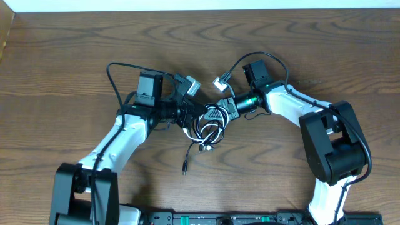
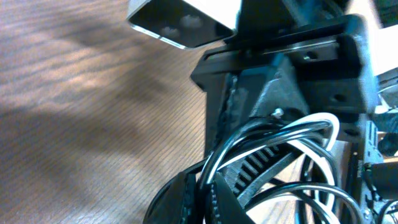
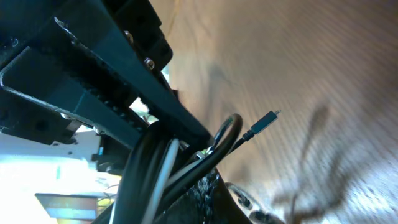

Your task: Untangle cables

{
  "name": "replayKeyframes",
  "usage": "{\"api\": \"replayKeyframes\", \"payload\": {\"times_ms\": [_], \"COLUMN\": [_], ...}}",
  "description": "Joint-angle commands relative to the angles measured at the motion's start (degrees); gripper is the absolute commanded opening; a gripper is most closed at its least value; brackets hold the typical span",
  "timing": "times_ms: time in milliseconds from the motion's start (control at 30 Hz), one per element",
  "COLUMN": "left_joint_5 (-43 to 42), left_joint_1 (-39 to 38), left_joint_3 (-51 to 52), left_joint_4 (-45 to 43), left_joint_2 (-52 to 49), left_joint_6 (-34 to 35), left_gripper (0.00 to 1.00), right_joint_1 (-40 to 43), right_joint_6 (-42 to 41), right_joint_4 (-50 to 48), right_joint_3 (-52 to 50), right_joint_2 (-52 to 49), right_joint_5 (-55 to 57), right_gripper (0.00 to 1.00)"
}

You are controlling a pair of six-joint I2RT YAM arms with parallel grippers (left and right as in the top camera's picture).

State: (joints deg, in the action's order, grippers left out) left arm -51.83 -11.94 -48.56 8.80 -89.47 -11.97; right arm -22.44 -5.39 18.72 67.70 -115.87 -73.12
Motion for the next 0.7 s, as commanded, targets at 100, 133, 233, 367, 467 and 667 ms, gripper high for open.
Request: {"api": "replayKeyframes", "payload": {"times_ms": [100,133,233,367,467,667], "left_joint_5": [3.1,3.1,3.1,3.1,3.1,3.6], "left_joint_1": [-1.6,-1.8,-2.5,-3.2,-3.7,-4.9], "left_joint_3": [-0.5,-0.5,-0.4,-0.4,-0.4,-0.4], "left_joint_4": [-0.8,-1.1,-1.7,-1.7,-1.9,-2.5], "left_joint_2": [-3.5,-3.7,-3.9,-4.0,-4.4,-5.4], "left_joint_6": [0.0,0.0,0.0,0.1,0.1,0.1], "left_gripper": [0.08,0.08,0.08,0.07,0.07,0.08], "right_joint_1": [-1.3,-1.2,-0.5,2.0,4.8,10.1], "right_joint_6": [0.2,-0.4,-1.5,-5.4,-6.8,-5.6], "right_joint_4": [1.4,1.5,1.2,-0.2,0.0,2.3], "right_joint_3": [0.0,0.0,0.0,0.4,1.5,1.9], "right_joint_2": [0.0,0.0,0.0,0.0,0.2,0.5], "right_joint_5": [11.8,14.6,19.6,22.2,22.2,22.2], "right_gripper": [0.11,0.18,0.28,0.37,0.47,0.58]}}
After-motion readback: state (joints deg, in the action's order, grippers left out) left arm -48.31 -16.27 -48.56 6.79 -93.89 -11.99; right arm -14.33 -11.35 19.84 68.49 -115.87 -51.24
